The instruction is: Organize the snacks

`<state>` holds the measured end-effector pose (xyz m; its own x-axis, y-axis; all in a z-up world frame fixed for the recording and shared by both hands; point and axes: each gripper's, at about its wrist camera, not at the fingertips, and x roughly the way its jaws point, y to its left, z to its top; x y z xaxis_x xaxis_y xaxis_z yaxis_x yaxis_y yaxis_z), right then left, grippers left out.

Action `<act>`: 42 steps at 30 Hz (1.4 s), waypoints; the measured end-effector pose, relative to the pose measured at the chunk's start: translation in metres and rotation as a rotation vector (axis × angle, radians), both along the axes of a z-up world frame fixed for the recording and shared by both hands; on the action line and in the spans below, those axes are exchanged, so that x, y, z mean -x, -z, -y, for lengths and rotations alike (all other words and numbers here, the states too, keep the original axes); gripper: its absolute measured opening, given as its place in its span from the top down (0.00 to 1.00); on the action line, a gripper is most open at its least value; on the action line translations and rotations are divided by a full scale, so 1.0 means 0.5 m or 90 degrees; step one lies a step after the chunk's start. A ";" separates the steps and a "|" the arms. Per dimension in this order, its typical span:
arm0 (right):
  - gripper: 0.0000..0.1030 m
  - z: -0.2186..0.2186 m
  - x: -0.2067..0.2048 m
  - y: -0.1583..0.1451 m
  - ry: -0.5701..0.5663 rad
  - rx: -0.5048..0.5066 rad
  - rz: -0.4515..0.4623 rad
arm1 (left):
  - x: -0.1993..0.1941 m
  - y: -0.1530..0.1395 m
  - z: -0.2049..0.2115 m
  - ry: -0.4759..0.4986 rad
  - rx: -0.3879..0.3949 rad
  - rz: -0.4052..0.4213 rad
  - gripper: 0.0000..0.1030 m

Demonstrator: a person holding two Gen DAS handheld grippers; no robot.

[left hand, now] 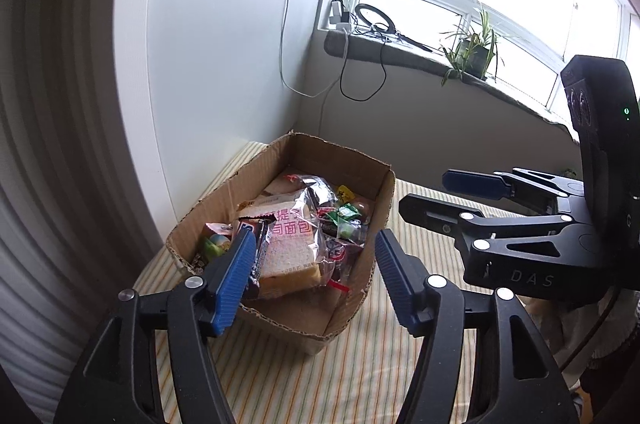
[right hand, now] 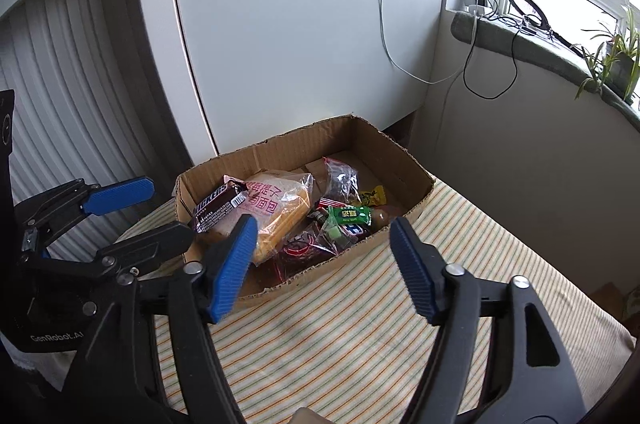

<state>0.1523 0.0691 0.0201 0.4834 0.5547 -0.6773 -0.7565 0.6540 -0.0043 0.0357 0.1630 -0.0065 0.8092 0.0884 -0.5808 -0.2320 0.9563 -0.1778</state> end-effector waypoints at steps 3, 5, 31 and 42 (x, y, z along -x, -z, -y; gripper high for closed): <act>0.17 0.020 0.022 -0.003 0.013 -0.007 0.012 | 0.017 -0.003 0.006 -0.008 -0.013 0.001 0.32; 0.13 0.032 0.031 -0.003 0.026 -0.008 0.018 | 0.028 -0.005 0.008 -0.012 -0.017 0.001 0.31; 0.10 0.100 0.083 -0.011 0.067 -0.013 0.050 | 0.071 -0.020 0.042 -0.024 -0.029 -0.002 0.24; 0.10 0.146 0.072 0.008 0.105 -0.013 0.033 | 0.070 -0.015 0.035 -0.026 -0.011 -0.005 0.24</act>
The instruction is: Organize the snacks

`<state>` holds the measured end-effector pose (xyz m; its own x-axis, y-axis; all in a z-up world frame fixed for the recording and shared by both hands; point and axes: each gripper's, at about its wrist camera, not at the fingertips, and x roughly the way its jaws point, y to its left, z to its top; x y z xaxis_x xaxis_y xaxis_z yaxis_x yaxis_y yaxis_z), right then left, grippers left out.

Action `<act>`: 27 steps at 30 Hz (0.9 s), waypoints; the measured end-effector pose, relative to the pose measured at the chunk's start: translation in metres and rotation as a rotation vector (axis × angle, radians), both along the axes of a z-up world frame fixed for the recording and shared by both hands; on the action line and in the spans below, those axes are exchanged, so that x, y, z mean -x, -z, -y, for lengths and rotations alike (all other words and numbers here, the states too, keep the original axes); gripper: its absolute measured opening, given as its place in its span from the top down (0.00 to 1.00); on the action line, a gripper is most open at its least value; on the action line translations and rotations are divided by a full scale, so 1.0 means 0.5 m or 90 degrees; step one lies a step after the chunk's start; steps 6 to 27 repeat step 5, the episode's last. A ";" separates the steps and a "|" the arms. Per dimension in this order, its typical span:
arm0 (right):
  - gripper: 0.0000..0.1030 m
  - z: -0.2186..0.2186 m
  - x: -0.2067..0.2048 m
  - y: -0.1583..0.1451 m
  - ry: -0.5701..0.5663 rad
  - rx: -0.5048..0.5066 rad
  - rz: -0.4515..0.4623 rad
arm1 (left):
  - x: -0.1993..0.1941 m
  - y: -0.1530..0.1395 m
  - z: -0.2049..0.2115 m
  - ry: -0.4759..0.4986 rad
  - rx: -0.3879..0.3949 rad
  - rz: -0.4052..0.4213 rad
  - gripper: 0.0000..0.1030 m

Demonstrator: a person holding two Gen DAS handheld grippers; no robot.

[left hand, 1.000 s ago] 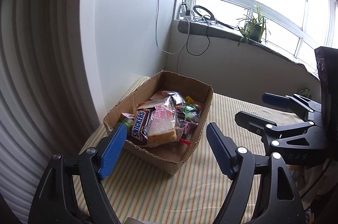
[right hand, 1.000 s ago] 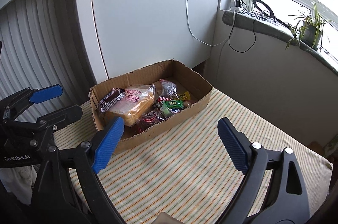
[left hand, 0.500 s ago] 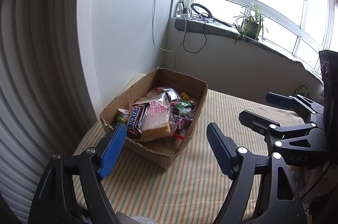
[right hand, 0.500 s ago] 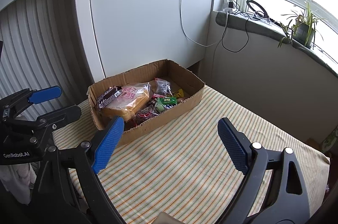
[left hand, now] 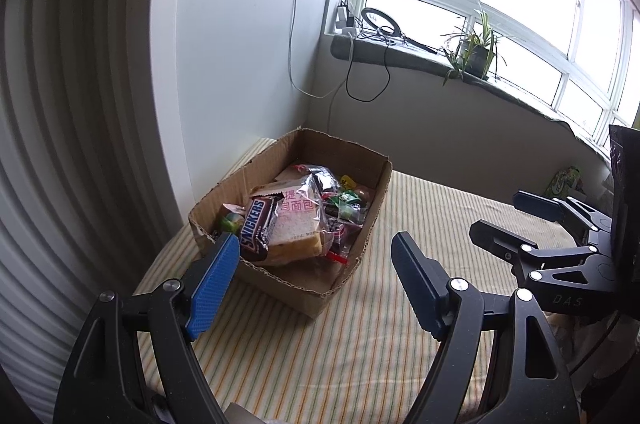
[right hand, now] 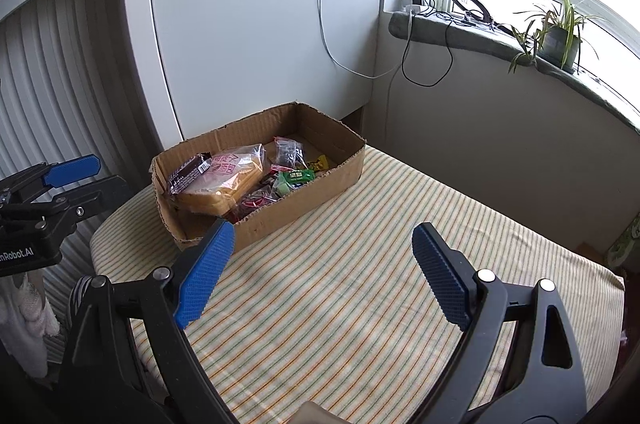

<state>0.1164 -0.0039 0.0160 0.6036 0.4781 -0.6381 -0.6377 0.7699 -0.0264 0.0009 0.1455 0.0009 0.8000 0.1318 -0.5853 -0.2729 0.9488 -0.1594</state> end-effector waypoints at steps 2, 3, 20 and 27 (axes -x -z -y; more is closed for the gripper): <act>0.10 0.006 -0.001 0.003 0.006 0.002 -0.001 | -0.005 0.004 0.001 0.010 0.005 -0.008 0.24; 0.10 0.008 -0.002 0.005 0.007 0.003 -0.002 | -0.005 0.005 0.004 0.013 -0.001 -0.007 0.24; 0.10 0.012 -0.003 0.008 0.011 0.001 -0.005 | -0.002 0.005 0.015 0.013 -0.021 -0.002 0.24; 0.10 0.012 -0.003 0.008 0.011 0.001 -0.005 | -0.002 0.005 0.015 0.013 -0.021 -0.002 0.24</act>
